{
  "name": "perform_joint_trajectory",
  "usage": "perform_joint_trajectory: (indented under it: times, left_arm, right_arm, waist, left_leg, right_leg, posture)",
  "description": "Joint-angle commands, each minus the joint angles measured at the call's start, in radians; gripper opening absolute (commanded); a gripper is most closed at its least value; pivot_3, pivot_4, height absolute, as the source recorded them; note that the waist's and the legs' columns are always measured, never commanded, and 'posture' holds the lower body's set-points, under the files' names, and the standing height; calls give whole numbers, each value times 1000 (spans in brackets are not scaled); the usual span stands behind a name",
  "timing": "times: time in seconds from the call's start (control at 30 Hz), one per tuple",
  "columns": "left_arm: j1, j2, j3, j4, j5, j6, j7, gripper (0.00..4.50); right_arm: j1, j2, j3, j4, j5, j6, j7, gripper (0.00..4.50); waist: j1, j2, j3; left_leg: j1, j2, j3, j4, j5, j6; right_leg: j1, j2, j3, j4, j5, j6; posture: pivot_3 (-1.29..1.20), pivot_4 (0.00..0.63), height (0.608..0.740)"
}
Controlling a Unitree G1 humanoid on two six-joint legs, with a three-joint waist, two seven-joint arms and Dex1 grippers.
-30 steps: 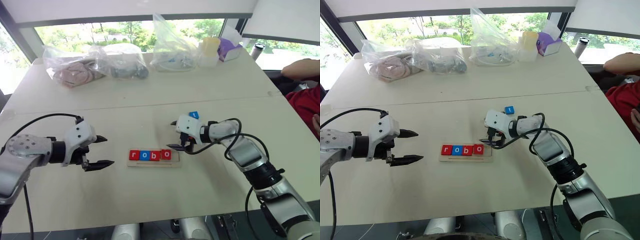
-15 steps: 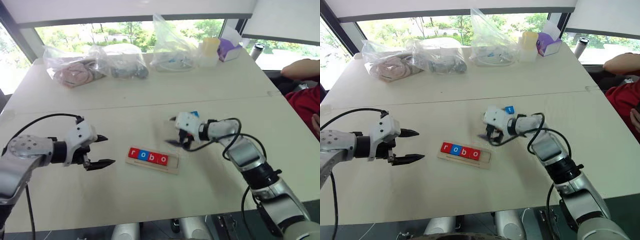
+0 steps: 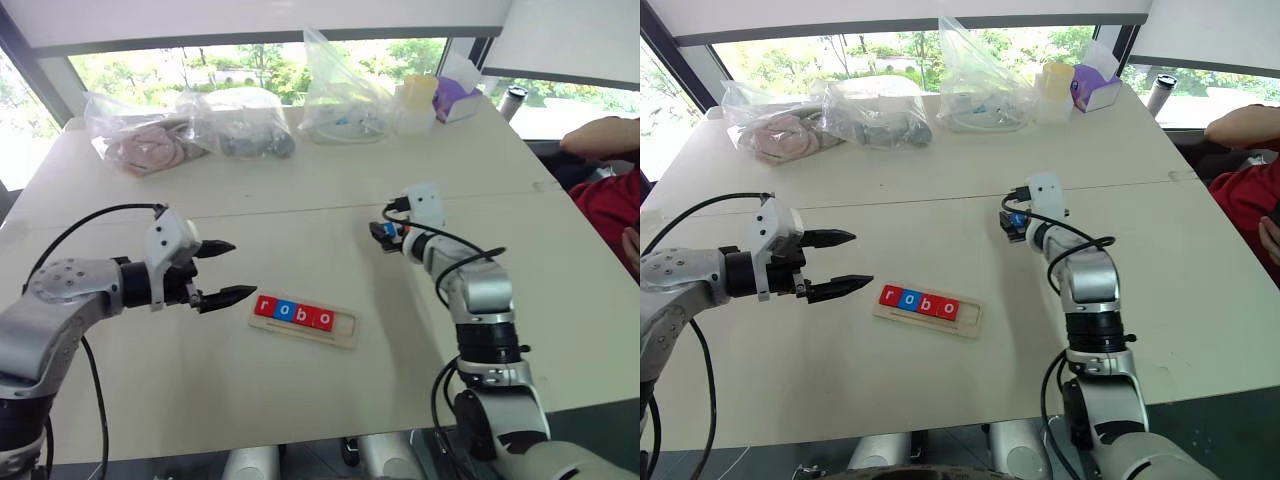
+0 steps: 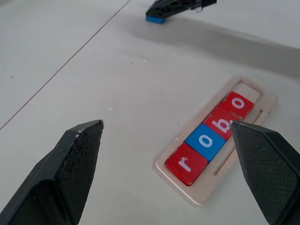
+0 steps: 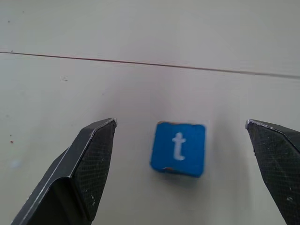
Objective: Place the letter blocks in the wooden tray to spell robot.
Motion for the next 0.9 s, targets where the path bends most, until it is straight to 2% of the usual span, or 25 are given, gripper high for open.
perform_joint_trajectory:
  times: [0.03,0.1,0.2,0.37,0.53,0.67,0.83,0.9]
  left_arm:
    - [-31,-4,-3,-24,-10,5,5,4500]
    - [-44,-9,-6,-19,-11,6,11,4500]
    - [-43,-5,-4,-5,-2,-3,8,4500]
    - [-33,-12,-5,-2,6,-10,16,4500]
    - [-15,-13,-27,-11,24,-26,14,4500]
    - [-25,-26,-40,-8,7,-25,0,4500]
    - [-93,-58,-79,38,9,-48,-34,4500]
    - [-121,-57,-95,60,10,-51,-63,4500]
  right_arm:
    - [-25,7,4,51,-12,-54,-39,4455]
    - [-35,11,3,95,-14,-77,-59,4455]
    - [-35,4,18,116,-14,-91,-55,3617]
    - [-17,-13,71,87,-27,-95,-41,1201]
    - [23,-10,41,-66,-57,-58,-129,1217]
    - [237,-26,67,-451,-59,128,-119,1217]
    - [355,17,38,-791,-50,400,-143,1217]
    - [376,51,25,-855,-43,494,-146,1217]
  waist:
    - [2,0,0]
    - [0,0,0]
    - [-2,0,0]
    - [-1,0,0]
    - [2,0,0]
    - [7,-1,-1]
    - [0,0,0]
    - [-1,-1,0]
  left_leg:
    - [0,0,0,0,0,0]
    - [-1,0,0,1,0,0]
    - [0,0,0,1,0,0]
    - [0,0,0,0,0,0]
    - [0,0,0,0,0,0]
    - [-1,0,-2,0,0,0]
    - [-1,0,0,0,0,0]
    - [0,0,-1,1,0,0]
  right_leg:
    - [0,0,0,0,0,0]
    - [0,0,0,0,0,0]
    - [0,0,0,0,0,0]
    - [0,1,0,0,0,0]
    - [0,0,0,0,0,0]
    - [0,0,-1,0,-1,2]
    - [0,0,0,-1,-2,2]
    - [0,1,0,-1,-2,2]
  posture:
    - [0,150,740]
    - [0,150,740]
    - [0,150,740]
    - [0,150,740]
    - [0,150,740]
    - [0,150,740]
    - [0,150,740]
    - [0,150,740]
